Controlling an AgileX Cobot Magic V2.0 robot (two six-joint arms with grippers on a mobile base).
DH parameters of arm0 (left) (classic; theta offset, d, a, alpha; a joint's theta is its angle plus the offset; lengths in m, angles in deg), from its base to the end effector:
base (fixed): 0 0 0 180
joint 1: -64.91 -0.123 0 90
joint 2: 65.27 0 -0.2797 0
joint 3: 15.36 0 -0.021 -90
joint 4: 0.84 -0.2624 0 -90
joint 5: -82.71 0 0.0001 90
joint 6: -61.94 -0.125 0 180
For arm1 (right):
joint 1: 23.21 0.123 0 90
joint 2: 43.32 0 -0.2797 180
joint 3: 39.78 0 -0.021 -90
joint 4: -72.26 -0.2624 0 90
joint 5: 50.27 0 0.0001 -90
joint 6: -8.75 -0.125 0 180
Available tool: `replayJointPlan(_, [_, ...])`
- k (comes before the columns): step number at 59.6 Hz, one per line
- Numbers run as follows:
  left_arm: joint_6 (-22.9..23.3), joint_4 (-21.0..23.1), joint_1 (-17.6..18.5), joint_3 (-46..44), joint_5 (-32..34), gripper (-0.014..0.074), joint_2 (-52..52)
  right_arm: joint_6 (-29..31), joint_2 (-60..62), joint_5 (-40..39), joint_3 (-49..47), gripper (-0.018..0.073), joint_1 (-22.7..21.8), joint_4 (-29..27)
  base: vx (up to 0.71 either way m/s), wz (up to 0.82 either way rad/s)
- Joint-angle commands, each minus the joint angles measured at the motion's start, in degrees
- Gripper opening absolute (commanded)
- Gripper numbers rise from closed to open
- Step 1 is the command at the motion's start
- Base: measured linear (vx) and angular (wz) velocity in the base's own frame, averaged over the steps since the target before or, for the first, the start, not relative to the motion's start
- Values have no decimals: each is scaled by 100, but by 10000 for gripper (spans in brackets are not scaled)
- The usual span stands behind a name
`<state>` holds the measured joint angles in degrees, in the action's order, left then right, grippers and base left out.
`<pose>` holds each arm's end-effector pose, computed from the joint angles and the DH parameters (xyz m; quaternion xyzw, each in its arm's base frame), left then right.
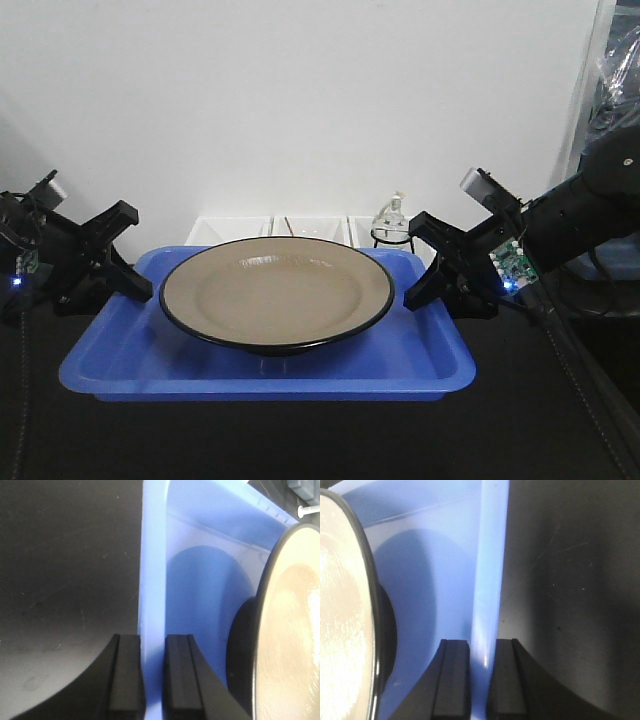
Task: Place disk in tray to left cabinet
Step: 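Hold the tray level with both grippers while the base turns away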
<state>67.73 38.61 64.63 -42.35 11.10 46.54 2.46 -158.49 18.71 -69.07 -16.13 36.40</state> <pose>0.4112 -0.0734 0.3396 -0.0876 0.9181 -0.3441 0.1759 0.4189 0.1209 0.3248 0.0388 0.9289 0.3265 0.1702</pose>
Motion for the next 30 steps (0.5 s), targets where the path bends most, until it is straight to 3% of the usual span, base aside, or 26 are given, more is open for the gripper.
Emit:
replayJointPlan(1, [84,727,68,-188,-30,-1,-367,95,384,-279,-220,-3,21,-640,0,0])
replayJointPlan(30, [84,727,68,-188,-30,-1,-367,95,384,-273,-220,-3,21,-640,0,0])
